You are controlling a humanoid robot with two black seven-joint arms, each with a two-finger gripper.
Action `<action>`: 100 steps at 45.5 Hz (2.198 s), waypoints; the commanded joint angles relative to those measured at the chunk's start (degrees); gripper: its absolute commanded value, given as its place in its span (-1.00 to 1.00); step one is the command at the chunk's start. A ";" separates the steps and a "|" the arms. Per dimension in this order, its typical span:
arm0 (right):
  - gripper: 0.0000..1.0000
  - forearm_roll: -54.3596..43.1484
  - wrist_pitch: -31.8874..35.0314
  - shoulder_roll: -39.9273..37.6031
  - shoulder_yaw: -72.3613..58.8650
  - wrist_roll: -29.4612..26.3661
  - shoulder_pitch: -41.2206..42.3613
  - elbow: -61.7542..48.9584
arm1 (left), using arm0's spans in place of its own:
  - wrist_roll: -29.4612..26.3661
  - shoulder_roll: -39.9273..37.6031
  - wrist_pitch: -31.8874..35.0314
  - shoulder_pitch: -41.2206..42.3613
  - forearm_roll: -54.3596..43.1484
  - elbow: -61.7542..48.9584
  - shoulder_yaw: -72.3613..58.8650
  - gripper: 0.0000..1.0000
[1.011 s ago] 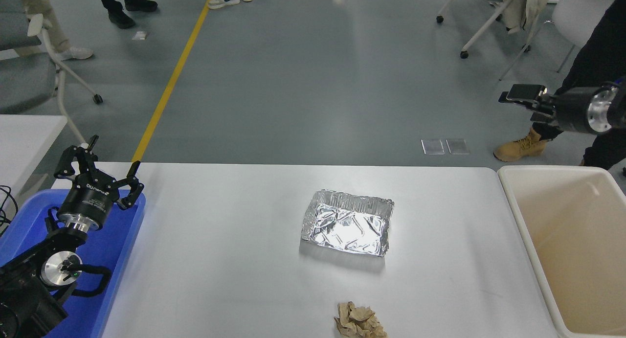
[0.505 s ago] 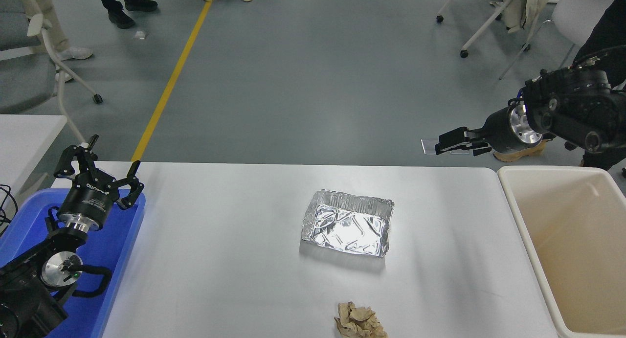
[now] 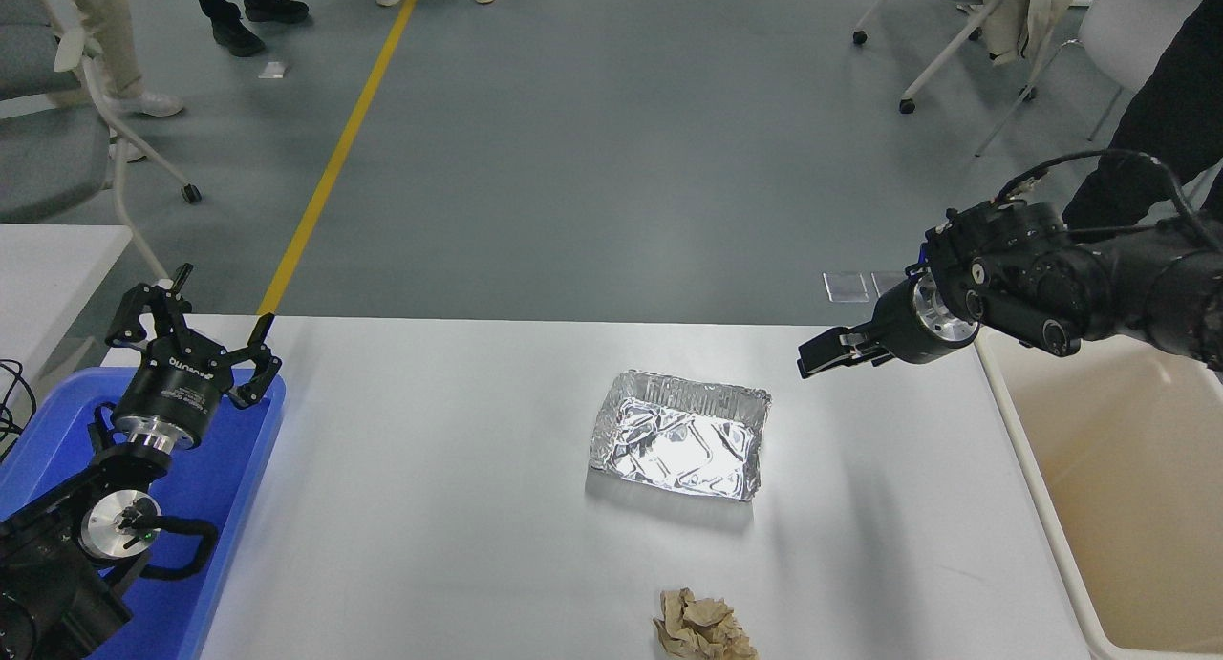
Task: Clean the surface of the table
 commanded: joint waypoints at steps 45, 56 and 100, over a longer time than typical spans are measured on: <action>0.97 13.71 -10.00 1.67 7.83 -0.48 -14.02 -1.91 | 0.00 0.00 -0.02 0.00 0.00 0.00 0.00 1.00; 0.96 13.71 -11.50 3.87 7.74 -0.48 -15.61 -3.76 | 0.00 0.01 -0.02 0.00 0.00 0.00 0.00 1.00; 0.62 10.90 -13.43 6.77 6.69 -0.04 -18.33 -9.38 | 0.00 -0.08 0.07 0.00 0.00 0.00 0.00 1.00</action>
